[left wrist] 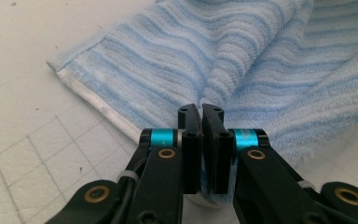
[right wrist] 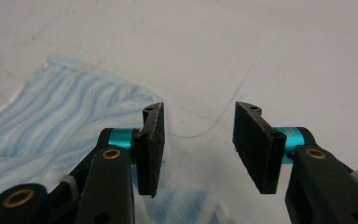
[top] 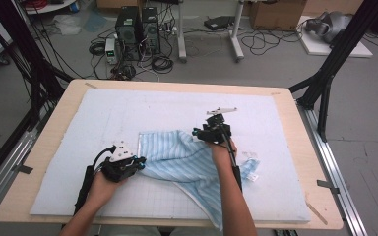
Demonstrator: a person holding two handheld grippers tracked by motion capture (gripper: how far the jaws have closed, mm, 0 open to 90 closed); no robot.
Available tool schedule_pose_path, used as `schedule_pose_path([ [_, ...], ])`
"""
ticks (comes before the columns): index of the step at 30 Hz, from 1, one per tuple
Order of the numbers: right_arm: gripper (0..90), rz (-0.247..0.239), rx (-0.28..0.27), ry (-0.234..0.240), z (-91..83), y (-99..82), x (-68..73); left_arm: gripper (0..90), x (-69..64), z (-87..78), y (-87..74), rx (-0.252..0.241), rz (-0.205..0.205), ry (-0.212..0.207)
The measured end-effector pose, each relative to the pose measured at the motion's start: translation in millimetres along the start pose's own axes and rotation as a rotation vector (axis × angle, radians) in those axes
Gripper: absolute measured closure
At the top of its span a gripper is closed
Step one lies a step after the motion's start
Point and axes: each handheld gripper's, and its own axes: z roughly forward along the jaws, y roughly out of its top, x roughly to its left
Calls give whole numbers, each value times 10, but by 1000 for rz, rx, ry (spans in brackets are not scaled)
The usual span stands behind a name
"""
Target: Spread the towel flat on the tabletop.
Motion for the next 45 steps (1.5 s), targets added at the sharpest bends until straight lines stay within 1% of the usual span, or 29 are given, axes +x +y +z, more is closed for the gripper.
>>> schedule_pose_path([
  [3, 524, -48, 97, 5, 213, 25, 79, 859, 1, -6, -3, -2, -4, 1],
  [4, 521, -64, 126, 16, 268, 14, 107, 858, 6, -10, -4, -1, -4, 0],
  [5, 519, -63, 158, 41, 316, -3, 139, 858, 6, -10, -9, -2, -9, 2],
  [6, 533, -113, 169, 8, 332, -9, 192, 858, 12, -11, -12, 0, -7, 2],
  [7, 580, -162, 179, -21, 336, -8, 249, 858, 11, -8, -16, 0, -9, 1],
  [8, 749, -188, 187, 4, 328, -3, 282, 858, 8, -4, -20, -1, -12, 2],
  [9, 830, -221, 196, 23, 325, -4, 320, 858, 5, -1, -22, 0, -13, 4],
  [11, 848, -291, 203, 8, 326, 4, 374, 858, 3, -6, -22, -1, -13, 4],
  [12, 850, -303, 201, -17, 320, 11, 374, 858, 3, -6, -19, -10, -18, 7],
  [13, 850, -306, 188, -49, 309, 17, 357, 859, 7, -8, -16, -19, -23, 9],
  [14, 850, -289, 167, -68, 292, 27, 318, 858, 16, -7, -12, -27, -27, 15],
  [16, 849, -269, 117, -128, 242, 55, 220, 859, 32, 14, -7, -41, -52, 21],
  [20, 849, -236, 50, -207, 175, 105, 45, 861, 54, 68, 15, -68, -84, 34],
  [23, 851, -239, 7, -252, 159, 177, -40, 863, 82, 116, 76, -102, -85, 64],
  [25, 853, -247, -19, -291, 159, 253, -69, 884, 110, 154, 160, -104, -66, 96],
  [26, 853, -249, -39, -318, 152, 296, -85, 855, 120, 161, 194, -125, -74, 121],
  [28, 853, -221, -91, -352, 121, 387, -152, 606, 153, 162, 233, -145, -148, 140],
  [29, 851, -207, -115, -376, 98, 426, -183, 526, 174, 158, 234, -141, -179, 137],
  [30, 842, -182, -139, -391, 76, 455, -225, 504, 187, 158, 229, -139, -190, 129],
  [31, 805, -150, -155, -400, 59, 470, -268, 501, 191, 161, 223, -129, -184, 131],
  [32, 750, -114, -159, -392, 49, 472, -316, 489, 194, 164, 216, -121, -174, 134],
  [33, 672, -84, -167, -386, 35, 461, -351, 476, 201, 168, 212, -115, -174, 129],
  [34, 625, -55, -172, -384, 15, 447, -379, 469, 203, 176, 209, -114, -181, 120],
  [37, 611, -32, -200, -344, -100, 376, -419, 458, 156, 212, 212, -107, -180, 94],
  [39, 600, -43, -210, -299, -198, 313, -434, 457, 105, 242, 214, -104, -166, 73],
  [40, 591, -61, -210, -284, -252, 277, -436, 457, 89, 255, 213, -100, -161, 58],
  [42, 564, -77, -200, -241, -364, 184, -430, 456, 63, 277, 207, -96, -168, 30],
  [43, 546, -89, -191, -222, -416, 131, -429, 445, 43, 285, 206, -96, -173, 22],
  [45, 519, -134, -133, -220, -489, 10, -407, 401, 5, 307, 213, -108, -189, -2],
])
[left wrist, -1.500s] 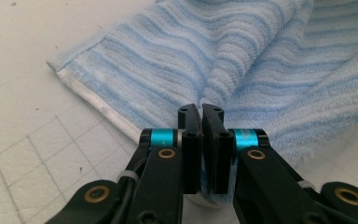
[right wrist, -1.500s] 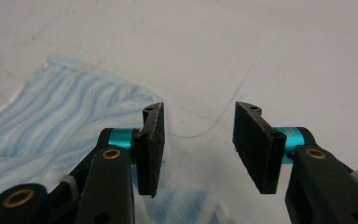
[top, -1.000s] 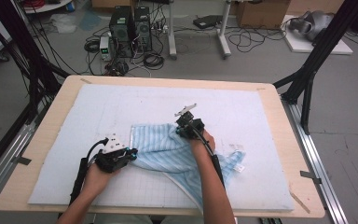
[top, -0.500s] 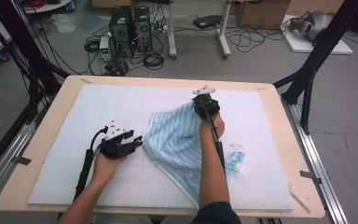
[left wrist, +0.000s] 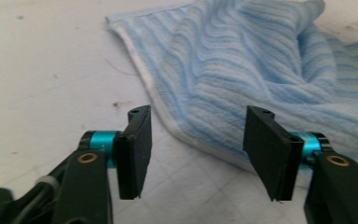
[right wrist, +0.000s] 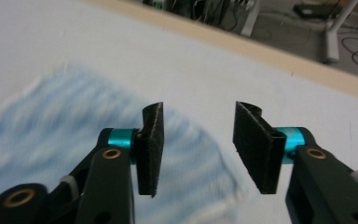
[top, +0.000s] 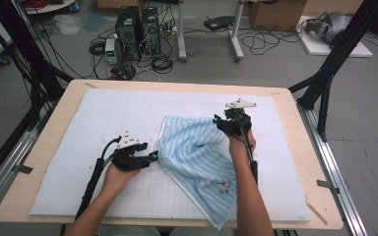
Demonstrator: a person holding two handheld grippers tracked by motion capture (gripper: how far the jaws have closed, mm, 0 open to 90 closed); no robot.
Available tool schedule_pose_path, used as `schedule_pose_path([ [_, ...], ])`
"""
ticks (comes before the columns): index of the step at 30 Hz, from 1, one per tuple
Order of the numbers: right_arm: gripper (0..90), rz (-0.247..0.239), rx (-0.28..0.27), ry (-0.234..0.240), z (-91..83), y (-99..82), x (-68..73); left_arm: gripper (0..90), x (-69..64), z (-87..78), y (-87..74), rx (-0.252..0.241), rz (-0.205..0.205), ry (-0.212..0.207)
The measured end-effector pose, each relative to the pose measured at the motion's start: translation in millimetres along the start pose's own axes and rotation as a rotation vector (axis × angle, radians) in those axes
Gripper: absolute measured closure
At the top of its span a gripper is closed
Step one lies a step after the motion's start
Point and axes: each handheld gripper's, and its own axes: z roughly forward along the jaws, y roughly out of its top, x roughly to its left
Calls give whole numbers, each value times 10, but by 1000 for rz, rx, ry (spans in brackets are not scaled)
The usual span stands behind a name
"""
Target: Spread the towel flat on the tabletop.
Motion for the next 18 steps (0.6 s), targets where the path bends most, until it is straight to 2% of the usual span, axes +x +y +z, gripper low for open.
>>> schedule_pose_path([
  [2, 505, -62, 23, -6, -85, -127, 17, 345, -33, 30, 18, -22, -35, -10],
  [4, 449, -35, 11, 3, -183, -230, -13, 314, -51, 55, 36, -24, -34, -5],
  [5, 419, -21, 2, 12, -226, -260, -31, 284, -61, 72, 50, -27, -45, -16],
  [7, 402, 33, -38, 28, -369, -345, -75, 271, -94, 89, 76, -38, -53, -10],
  [9, 387, 60, -80, 41, -491, -425, -97, 272, -136, 131, 106, -39, -54, -14],
  [11, 369, 63, -86, 47, -574, -486, -114, 272, -187, 196, 134, -37, -51, -17],
  [13, 343, 63, -84, 58, -631, -527, -139, 268, -239, 282, 163, -14, -33, -16],
  [16, 312, 53, -77, 48, -709, -573, -152, 266, -292, 432, 194, 42, -13, 12],
  [17, 312, 46, -76, 46, -727, -587, -155, 265, -304, 483, 199, 75, -3, 36],
  [18, 312, 43, -71, 45, -746, -600, -153, 268, -319, 531, 199, 108, 25, 61],
])
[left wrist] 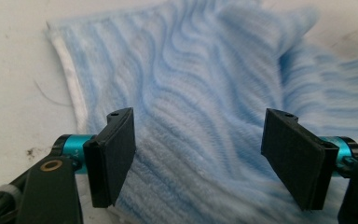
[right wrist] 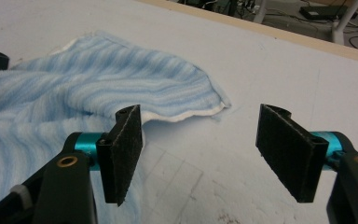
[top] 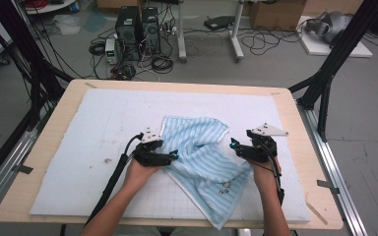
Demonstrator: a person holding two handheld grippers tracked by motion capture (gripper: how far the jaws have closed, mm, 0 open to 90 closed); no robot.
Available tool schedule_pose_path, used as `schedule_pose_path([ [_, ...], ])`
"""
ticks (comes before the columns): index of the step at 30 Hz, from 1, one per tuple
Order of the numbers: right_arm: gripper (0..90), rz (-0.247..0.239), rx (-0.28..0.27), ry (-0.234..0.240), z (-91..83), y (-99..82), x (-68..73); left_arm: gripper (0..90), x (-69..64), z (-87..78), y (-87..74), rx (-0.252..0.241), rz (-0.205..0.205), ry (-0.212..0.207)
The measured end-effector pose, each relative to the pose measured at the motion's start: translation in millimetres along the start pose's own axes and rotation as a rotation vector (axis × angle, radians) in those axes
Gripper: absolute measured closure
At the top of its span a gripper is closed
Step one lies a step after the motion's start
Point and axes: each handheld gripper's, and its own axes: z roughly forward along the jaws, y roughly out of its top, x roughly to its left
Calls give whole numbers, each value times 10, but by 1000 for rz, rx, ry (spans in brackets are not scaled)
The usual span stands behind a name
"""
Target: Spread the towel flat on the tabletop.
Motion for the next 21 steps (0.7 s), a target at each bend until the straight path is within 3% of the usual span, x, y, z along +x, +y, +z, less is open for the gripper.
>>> schedule_pose_path([
  [3, 314, 2, -5, 1, -42, -46, -4, 317, -76, 77, 10, 43, 71, 62],
  [4, 314, 3, -5, 1, -46, -65, -10, 361, -85, 82, 17, 40, 84, 51],
  [6, 315, 12, 0, -1, -39, -107, -19, 563, -85, 75, 31, 33, 98, 48],
  [7, 316, 16, 7, 1, -26, -127, -22, 732, -69, 76, 30, 29, 119, 53],
  [8, 315, 17, 14, 1, -11, -146, -23, 820, -34, 84, 32, 20, 117, 49],
  [10, 315, 19, 21, 4, 14, -175, -18, 841, 77, 91, 50, 3, 60, 49],
  [15, 317, 20, 28, -1, 63, -181, -1, 844, 380, 64, 137, -17, 5, 114],
  [18, 318, 26, 32, -2, 69, -173, -3, 845, 513, -14, 166, -43, 26, 157],
  [21, 320, 27, 20, 1, 64, -161, -10, 845, 658, -39, 151, -37, 26, 191],
])
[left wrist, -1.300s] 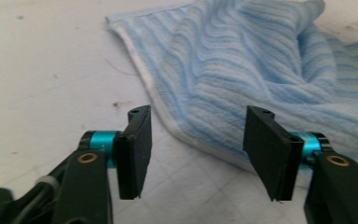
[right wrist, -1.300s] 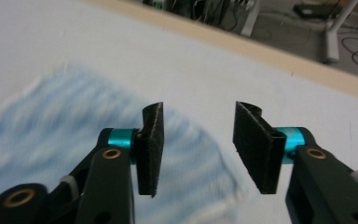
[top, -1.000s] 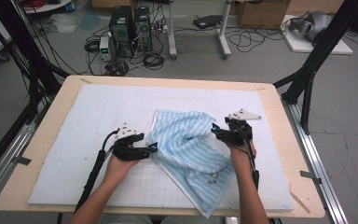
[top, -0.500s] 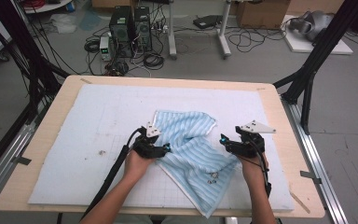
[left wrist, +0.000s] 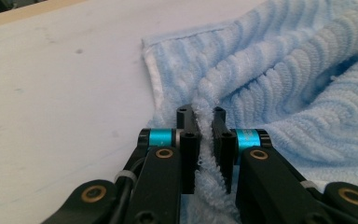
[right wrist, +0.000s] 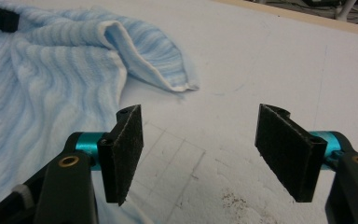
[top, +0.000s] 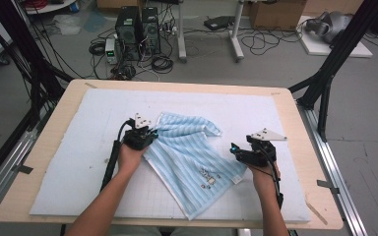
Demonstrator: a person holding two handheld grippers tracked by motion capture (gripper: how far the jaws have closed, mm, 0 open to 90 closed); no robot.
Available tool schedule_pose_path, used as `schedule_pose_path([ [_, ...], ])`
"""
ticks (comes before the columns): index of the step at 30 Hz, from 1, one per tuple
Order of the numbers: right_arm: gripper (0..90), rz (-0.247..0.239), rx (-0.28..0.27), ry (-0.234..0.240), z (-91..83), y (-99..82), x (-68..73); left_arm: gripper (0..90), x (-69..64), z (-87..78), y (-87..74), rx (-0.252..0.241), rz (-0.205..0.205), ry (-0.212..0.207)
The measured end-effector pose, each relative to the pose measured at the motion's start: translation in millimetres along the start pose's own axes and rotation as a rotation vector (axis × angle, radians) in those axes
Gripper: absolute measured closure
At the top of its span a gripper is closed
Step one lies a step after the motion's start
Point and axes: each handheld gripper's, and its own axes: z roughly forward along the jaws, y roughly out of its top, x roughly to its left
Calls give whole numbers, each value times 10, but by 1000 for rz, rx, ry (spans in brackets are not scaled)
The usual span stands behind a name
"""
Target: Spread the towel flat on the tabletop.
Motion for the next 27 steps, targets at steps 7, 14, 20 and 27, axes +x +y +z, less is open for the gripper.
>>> schedule_pose_path([
  [7, 320, 20, 1, 17, 52, 8, 10, 844, 327, 70, -83, -8, -76, 49],
  [14, 357, -6, 19, 59, 214, 148, 145, 440, 329, 23, -55, -25, -134, 35],
  [20, 502, -121, 94, 175, 583, 318, 508, 376, 346, -178, -97, -69, -138, -4],
  [27, 636, -238, 245, 162, 1021, 292, 830, 366, 462, -337, -230, -64, -164, -4],
])
